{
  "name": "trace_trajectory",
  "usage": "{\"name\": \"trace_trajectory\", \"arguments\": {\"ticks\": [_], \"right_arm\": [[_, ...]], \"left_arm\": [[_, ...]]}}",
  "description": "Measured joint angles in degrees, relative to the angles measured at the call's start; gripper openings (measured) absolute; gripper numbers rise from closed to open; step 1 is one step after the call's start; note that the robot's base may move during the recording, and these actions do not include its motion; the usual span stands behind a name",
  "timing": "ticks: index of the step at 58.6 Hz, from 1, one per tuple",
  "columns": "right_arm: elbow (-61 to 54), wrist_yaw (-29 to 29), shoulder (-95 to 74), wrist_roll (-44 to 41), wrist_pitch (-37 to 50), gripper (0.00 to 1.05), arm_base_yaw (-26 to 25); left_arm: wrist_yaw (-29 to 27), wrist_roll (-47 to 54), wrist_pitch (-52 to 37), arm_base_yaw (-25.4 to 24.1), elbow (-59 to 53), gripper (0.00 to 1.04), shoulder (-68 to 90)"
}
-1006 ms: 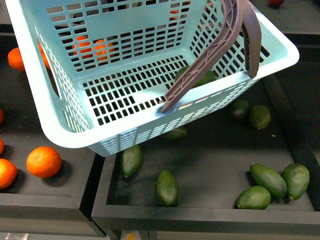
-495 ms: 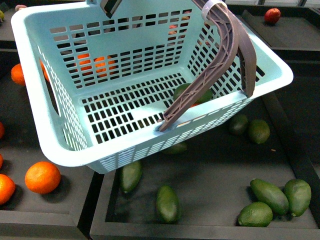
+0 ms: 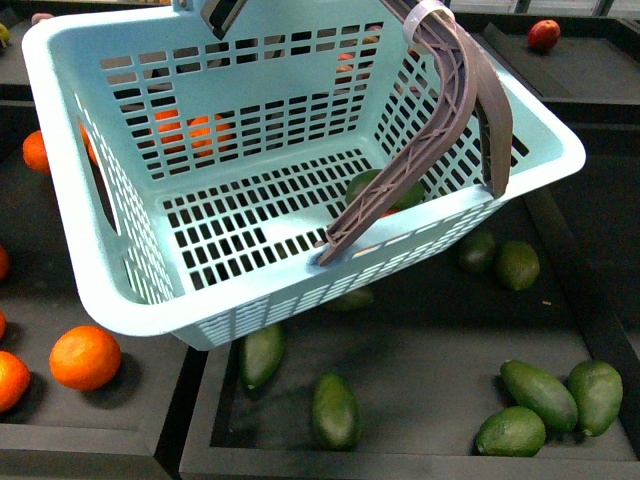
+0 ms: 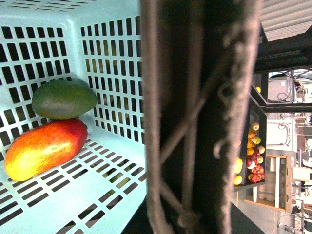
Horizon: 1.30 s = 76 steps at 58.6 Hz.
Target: Pick mango and avocado into basket
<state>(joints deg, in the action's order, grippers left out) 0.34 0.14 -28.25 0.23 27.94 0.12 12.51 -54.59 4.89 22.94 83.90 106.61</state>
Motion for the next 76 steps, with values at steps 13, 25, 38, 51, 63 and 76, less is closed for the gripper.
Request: {"name": "trace_trajectory", "arguments": {"ticks": [13, 25, 38, 51, 63, 76], "right_arm": [[0.0, -0.02, 6.36, 0.0, -5.95, 0.02, 0.0], [0.0, -0.02, 11.06, 0.0, -10.6, 0.02, 0.0], [0.0, -0.02, 14.82, 0.0, -14.34, 0.02, 0.0], [0.02, -0.07, 23.58, -0.02, -24.87, 0.02, 0.0], [0.02, -0.07, 27.93, -0.02, -27.85, 0.02, 0.0], [0.02, -0.07, 27.93, -0.07, -27.87, 0.09, 0.0]], "left_arm": [[-0.04, 0.0, 0.0, 0.0, 0.0, 0.06, 0.0], [-0.02, 0.0, 0.0, 0.0, 0.0, 0.06, 0.0], [-0.02, 0.0, 0.0, 0.0, 0.0, 0.06, 0.0], [-0.02, 0.0, 0.0, 0.0, 0.0, 0.06, 0.0], [0.02, 0.02, 0.0, 0.0, 0.0, 0.06, 0.0], [0.02, -0.02, 0.0, 0.0, 0.0, 0.06, 0.0]]}}
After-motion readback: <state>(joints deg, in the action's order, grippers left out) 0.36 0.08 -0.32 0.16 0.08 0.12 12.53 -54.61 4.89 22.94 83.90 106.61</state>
